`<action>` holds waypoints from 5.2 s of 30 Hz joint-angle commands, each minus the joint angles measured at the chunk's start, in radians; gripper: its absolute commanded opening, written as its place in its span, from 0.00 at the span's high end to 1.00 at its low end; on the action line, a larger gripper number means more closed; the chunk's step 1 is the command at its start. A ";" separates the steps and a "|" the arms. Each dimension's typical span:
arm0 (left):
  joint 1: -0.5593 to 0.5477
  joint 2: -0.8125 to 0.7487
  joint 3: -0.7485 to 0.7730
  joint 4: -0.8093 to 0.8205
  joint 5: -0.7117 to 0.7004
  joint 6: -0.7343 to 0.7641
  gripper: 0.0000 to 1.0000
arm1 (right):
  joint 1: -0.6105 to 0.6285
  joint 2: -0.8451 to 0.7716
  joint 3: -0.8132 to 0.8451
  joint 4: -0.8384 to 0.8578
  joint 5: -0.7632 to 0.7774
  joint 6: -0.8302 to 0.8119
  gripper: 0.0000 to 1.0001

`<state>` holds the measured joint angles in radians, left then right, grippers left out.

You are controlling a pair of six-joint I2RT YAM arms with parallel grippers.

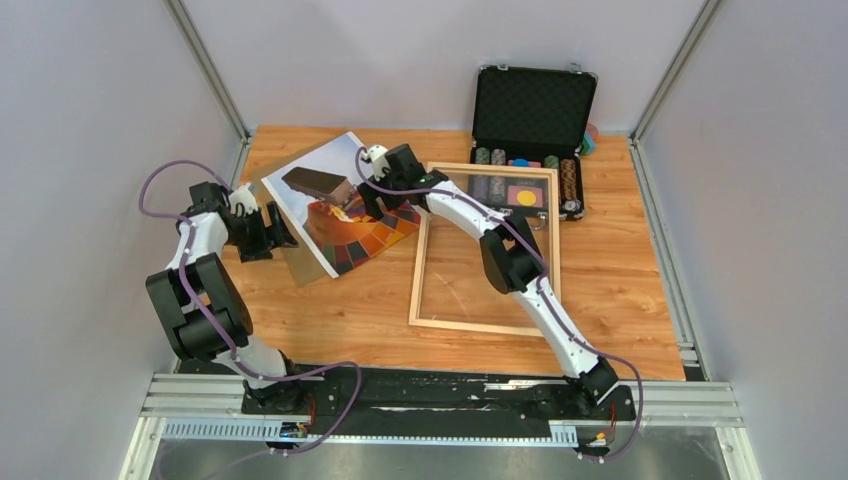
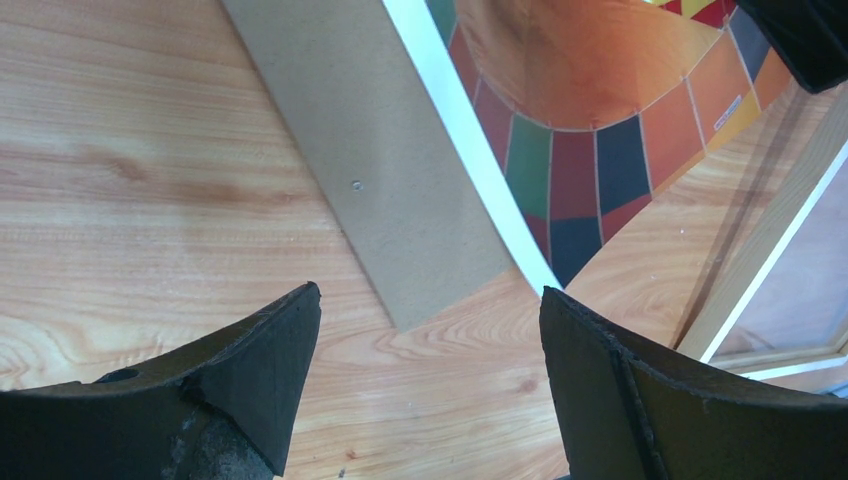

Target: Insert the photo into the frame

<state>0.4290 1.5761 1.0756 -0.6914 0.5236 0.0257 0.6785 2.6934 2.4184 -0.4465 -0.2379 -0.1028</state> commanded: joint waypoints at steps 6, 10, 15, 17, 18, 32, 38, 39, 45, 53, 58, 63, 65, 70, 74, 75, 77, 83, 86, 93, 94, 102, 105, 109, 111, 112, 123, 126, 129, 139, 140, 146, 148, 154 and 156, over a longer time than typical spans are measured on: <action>0.011 0.032 0.014 -0.008 0.006 0.014 0.11 | 0.105 -0.045 -0.074 -0.090 -0.075 0.046 0.17; 0.011 0.073 0.007 -0.004 -0.020 0.015 0.12 | 0.119 -0.068 -0.095 -0.102 -0.073 0.075 0.18; 0.011 0.132 0.017 0.019 -0.072 0.015 0.12 | 0.119 -0.114 -0.098 -0.100 -0.003 0.097 0.16; 0.012 0.152 0.030 0.024 -0.087 0.015 0.12 | 0.114 -0.129 -0.087 -0.100 0.028 0.097 0.16; 0.012 0.157 0.035 0.025 -0.095 0.014 0.12 | 0.111 -0.136 -0.083 -0.096 0.042 0.095 0.16; 0.011 0.218 0.034 0.012 -0.100 0.014 0.12 | 0.027 -0.140 -0.031 -0.070 0.087 0.094 0.14; 0.012 0.216 0.020 0.013 -0.096 0.016 0.12 | 0.005 -0.101 -0.017 -0.071 0.059 0.093 0.14; 0.011 0.215 0.019 0.013 -0.095 0.017 0.12 | 0.001 -0.097 -0.016 -0.071 0.047 0.096 0.14; 0.011 0.220 0.021 0.015 -0.086 0.012 0.12 | -0.018 -0.070 -0.022 -0.072 -0.063 0.167 0.14; 0.008 0.224 0.019 0.025 -0.053 0.000 0.12 | -0.035 -0.045 -0.027 -0.080 -0.167 0.249 0.15; 0.007 0.231 0.011 0.034 -0.025 -0.002 0.12 | -0.052 -0.031 -0.027 -0.087 -0.217 0.292 0.15; 0.006 0.242 0.008 0.044 0.016 -0.011 0.12 | -0.064 -0.014 -0.034 -0.091 -0.288 0.346 0.16; 0.004 0.247 0.008 0.047 0.022 -0.015 0.12 | -0.063 -0.010 -0.040 -0.091 -0.302 0.354 0.16; -0.001 0.258 0.008 0.057 0.027 -0.021 0.12 | -0.066 -0.005 -0.043 -0.090 -0.314 0.362 0.17; -0.001 0.248 0.013 0.062 0.025 -0.020 0.12 | -0.068 -0.006 -0.046 -0.091 -0.313 0.361 0.18; -0.001 0.245 0.015 0.062 0.024 -0.020 0.13 | -0.069 -0.007 -0.047 -0.092 -0.312 0.362 0.18; -0.001 0.226 0.017 0.069 0.018 -0.043 0.13 | -0.071 -0.009 -0.052 -0.091 -0.311 0.361 0.18; -0.016 0.212 0.043 0.079 0.009 -0.065 0.12 | -0.073 -0.013 -0.059 -0.092 -0.311 0.362 0.18; -0.030 0.240 0.055 0.091 -0.003 -0.078 0.12 | -0.073 -0.014 -0.057 -0.090 -0.311 0.362 0.18; -0.049 0.296 0.059 0.124 0.004 -0.113 0.12 | -0.074 -0.015 -0.065 -0.090 -0.313 0.361 0.18; -0.049 0.296 0.051 0.127 0.007 -0.115 0.12 | -0.074 -0.014 -0.066 -0.091 -0.315 0.362 0.18; -0.053 0.289 0.007 0.159 0.069 -0.130 0.13 | -0.078 -0.011 -0.073 -0.089 -0.359 0.392 0.21; -0.053 0.300 0.003 0.161 0.086 -0.130 0.13 | -0.084 -0.020 -0.074 -0.086 -0.375 0.403 0.22; -0.053 0.306 -0.005 0.169 0.095 -0.131 0.13 | -0.094 -0.045 -0.080 -0.078 -0.401 0.414 0.26; -0.053 0.306 -0.009 0.172 0.097 -0.130 0.13 | -0.097 -0.055 -0.081 -0.074 -0.416 0.417 0.29; -0.052 0.306 -0.009 0.173 0.096 -0.130 0.13 | -0.098 -0.059 -0.082 -0.071 -0.422 0.419 0.30; -0.053 0.298 -0.014 0.173 0.084 -0.124 0.13 | -0.126 -0.119 -0.115 -0.050 -0.459 0.423 0.48; -0.053 0.301 -0.014 0.173 0.085 -0.123 0.13 | -0.128 -0.129 -0.124 -0.043 -0.476 0.425 0.48; -0.053 0.303 -0.017 0.173 0.087 -0.121 0.13 | -0.128 -0.137 -0.124 -0.037 -0.490 0.429 0.47; -0.053 0.305 -0.018 0.169 0.088 -0.116 0.13 | -0.128 -0.167 -0.129 -0.023 -0.509 0.443 0.42; -0.053 0.305 -0.019 0.170 0.089 -0.115 0.13 | -0.129 -0.171 -0.130 -0.022 -0.510 0.444 0.42; -0.052 0.305 -0.019 0.168 0.092 -0.114 0.13 | -0.132 -0.186 -0.133 -0.012 -0.528 0.465 0.40; -0.052 0.305 -0.019 0.168 0.093 -0.115 0.13 | -0.134 -0.188 -0.137 -0.008 -0.537 0.477 0.40; -0.053 0.304 -0.019 0.166 0.096 -0.114 0.13 | -0.140 -0.188 -0.163 0.021 -0.571 0.536 0.39; -0.053 0.303 -0.019 0.166 0.097 -0.113 0.13 | -0.145 -0.190 -0.176 0.034 -0.577 0.563 0.39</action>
<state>0.3977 1.8217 1.1007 -0.5297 0.6804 -0.1177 0.5423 2.5763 2.2581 -0.4713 -0.7670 0.3885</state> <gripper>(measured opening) 0.871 0.604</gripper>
